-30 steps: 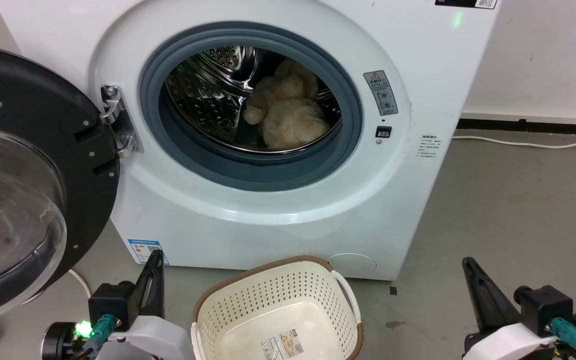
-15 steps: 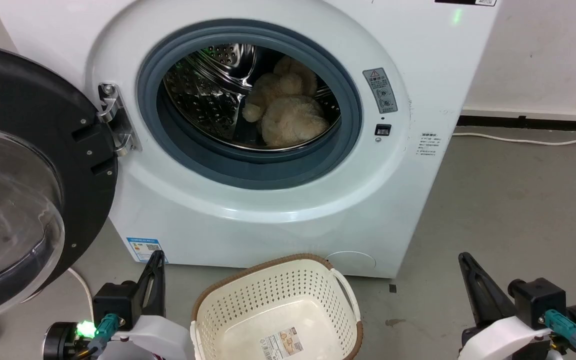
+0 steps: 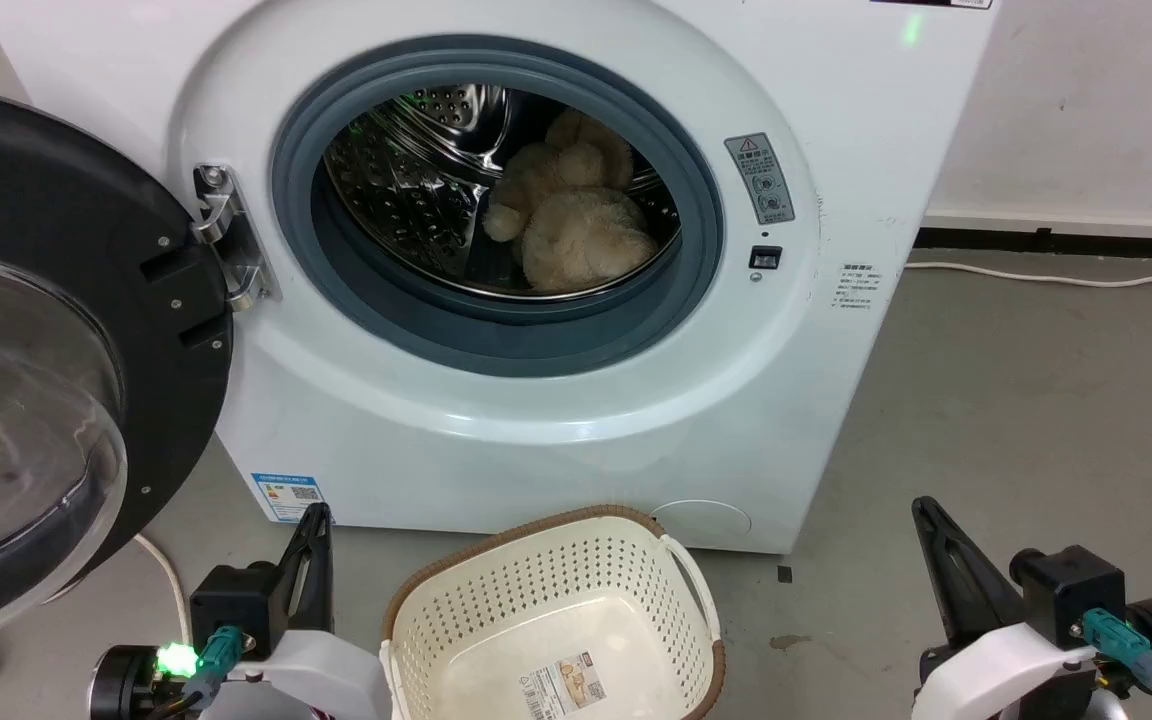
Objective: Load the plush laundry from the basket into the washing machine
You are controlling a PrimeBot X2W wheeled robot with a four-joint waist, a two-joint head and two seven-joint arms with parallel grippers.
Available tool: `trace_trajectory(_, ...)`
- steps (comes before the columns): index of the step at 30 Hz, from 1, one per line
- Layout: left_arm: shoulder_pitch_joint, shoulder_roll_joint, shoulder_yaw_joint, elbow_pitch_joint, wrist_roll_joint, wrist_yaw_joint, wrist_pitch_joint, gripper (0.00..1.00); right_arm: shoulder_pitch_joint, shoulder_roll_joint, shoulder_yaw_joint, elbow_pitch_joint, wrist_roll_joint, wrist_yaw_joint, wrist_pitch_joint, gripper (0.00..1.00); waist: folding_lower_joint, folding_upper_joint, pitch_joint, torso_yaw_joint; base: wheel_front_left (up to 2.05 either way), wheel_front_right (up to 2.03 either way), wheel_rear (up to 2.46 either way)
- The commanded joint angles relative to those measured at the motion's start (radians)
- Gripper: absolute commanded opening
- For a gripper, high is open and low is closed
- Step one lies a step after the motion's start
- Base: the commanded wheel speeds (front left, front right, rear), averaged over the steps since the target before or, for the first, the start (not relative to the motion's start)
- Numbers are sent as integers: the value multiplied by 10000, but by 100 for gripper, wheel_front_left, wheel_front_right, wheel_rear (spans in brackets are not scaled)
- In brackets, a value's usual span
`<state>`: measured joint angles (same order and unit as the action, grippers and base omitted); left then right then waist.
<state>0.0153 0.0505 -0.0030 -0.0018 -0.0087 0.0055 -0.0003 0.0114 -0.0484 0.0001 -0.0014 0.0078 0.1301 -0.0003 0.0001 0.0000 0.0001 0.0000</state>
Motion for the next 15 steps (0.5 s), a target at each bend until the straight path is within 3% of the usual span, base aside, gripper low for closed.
trace_trajectory(1,-153,-3,30,18,87,-55,3,0,-114,-18,-1,14,-78,6,3,0,-1,0,-1,0,0,0,0)
trace_trajectory(15,-153,-3,30,18,87,-55,3,0,-114,-18,-1,14,-78,6,3,0,-1,0,-1,0,0,0,0)
